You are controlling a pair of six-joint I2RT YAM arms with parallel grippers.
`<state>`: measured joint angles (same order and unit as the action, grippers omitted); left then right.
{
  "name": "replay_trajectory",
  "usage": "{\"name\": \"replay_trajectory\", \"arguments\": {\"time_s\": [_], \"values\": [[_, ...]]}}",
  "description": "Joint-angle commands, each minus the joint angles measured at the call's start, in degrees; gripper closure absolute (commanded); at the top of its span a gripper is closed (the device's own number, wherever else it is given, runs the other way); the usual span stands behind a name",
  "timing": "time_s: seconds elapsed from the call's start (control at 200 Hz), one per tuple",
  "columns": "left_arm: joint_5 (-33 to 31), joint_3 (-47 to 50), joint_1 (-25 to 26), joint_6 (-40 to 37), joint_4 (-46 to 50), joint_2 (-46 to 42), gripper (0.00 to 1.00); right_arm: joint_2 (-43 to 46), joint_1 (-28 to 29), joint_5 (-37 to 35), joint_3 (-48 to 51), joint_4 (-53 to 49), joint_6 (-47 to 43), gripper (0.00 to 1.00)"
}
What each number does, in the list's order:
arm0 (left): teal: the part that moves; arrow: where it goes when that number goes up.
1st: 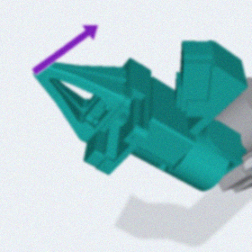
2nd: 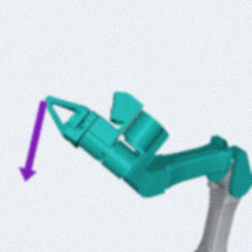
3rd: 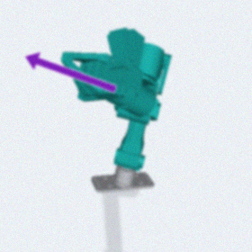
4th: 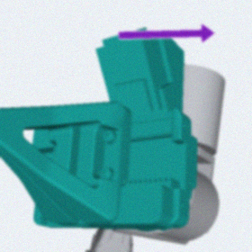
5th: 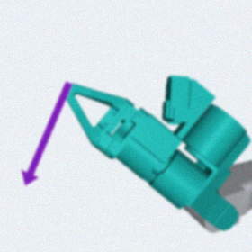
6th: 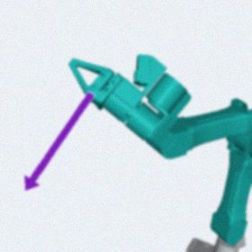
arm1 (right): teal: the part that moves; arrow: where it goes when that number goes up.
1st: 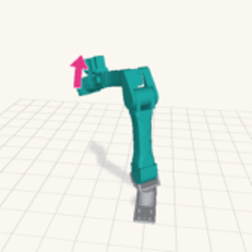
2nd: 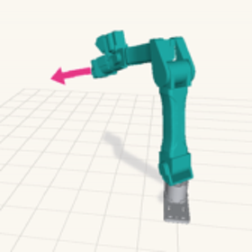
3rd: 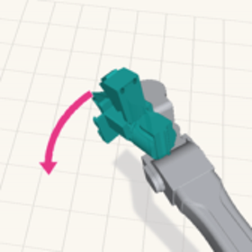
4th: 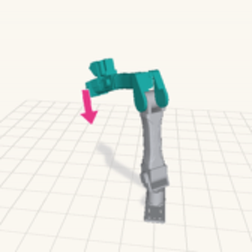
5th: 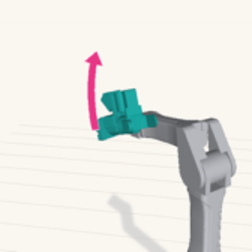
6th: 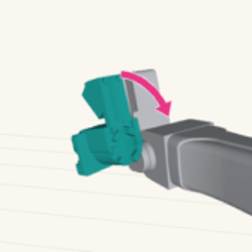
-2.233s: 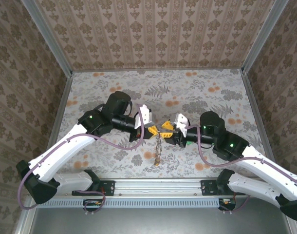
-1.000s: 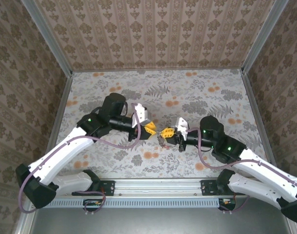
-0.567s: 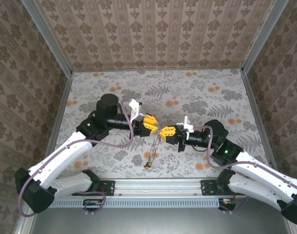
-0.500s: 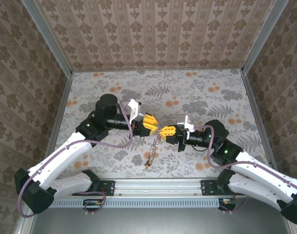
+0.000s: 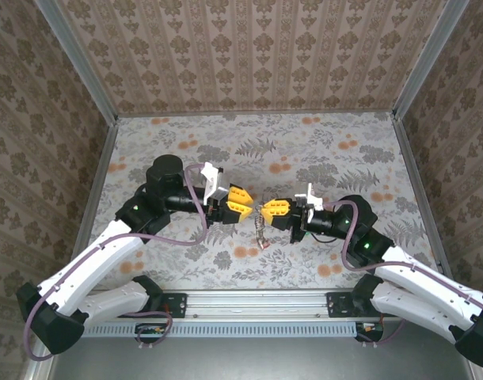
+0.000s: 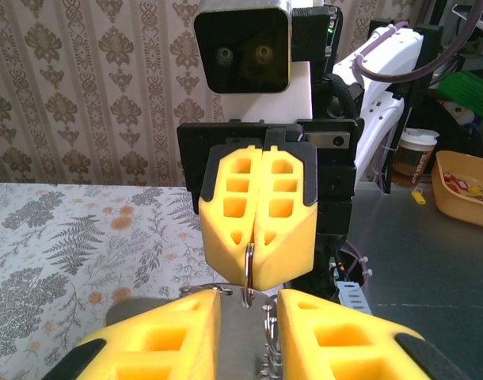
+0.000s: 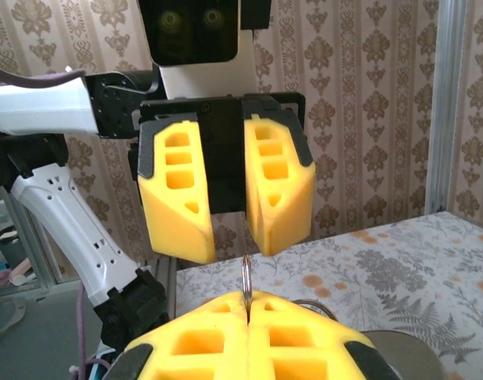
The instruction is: Put the keys on the keyring
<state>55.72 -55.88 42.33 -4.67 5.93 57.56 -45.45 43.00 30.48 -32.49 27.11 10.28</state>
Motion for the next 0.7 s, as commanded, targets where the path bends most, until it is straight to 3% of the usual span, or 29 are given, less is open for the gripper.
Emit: {"name": "replay_trajectory", "arguments": {"time_s": [0.0, 0.23, 0.54, 0.695], "values": [[1.75, 0.28, 0.31, 0.71, -1.3, 0.99, 0.75, -0.19, -0.22, 1.56, 0.06, 4.91, 1.49, 1.0], [2.37, -1.36, 1.09, -0.14, -1.39, 3.34, 0.78, -0.95, -0.2, 1.96, 0.17, 6.19, 1.81, 1.0], [1.89, -1.68, 1.49, -0.05, -1.43, 3.35, 0.93, -1.61, -0.2, 2.09, 0.75, 6.77, 2.2, 1.0], [1.34, -1.84, 1.58, -0.12, -1.01, 2.75, 0.91, -1.22, -0.22, 1.69, 1.31, 6.11, 1.93, 1.0]]}}
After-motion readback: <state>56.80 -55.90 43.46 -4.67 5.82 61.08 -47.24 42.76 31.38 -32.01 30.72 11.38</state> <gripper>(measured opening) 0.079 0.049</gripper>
